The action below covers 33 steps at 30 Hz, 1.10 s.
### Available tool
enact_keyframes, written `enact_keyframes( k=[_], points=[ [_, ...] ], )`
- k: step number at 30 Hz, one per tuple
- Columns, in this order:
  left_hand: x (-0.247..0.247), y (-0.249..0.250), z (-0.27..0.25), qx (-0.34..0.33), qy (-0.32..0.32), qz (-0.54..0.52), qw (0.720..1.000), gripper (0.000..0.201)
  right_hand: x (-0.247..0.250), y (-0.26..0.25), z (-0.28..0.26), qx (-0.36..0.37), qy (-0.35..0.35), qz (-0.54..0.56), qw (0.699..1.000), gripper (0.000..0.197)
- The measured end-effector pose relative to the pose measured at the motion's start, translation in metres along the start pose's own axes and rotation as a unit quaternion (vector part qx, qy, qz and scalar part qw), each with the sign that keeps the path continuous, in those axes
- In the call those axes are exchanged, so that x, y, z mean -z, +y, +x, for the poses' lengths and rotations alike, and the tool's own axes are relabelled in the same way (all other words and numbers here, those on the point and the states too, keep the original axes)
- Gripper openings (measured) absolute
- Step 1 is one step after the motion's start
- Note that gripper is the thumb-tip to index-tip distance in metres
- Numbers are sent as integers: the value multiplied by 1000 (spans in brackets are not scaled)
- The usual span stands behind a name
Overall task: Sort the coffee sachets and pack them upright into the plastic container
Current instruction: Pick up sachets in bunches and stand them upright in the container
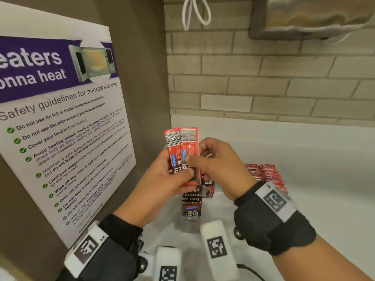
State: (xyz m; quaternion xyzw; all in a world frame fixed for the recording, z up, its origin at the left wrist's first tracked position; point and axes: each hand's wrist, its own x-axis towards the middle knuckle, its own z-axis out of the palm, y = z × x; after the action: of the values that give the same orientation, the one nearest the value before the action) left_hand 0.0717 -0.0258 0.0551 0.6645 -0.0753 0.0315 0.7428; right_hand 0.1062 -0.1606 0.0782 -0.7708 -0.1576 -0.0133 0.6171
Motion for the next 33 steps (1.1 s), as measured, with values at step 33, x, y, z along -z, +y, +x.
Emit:
enact_keyframes(
  k=[33],
  points=[
    [16, 19, 14, -138, 127, 110, 976, 12, 9, -2, -9, 52, 2, -169, 984, 11]
  ],
)
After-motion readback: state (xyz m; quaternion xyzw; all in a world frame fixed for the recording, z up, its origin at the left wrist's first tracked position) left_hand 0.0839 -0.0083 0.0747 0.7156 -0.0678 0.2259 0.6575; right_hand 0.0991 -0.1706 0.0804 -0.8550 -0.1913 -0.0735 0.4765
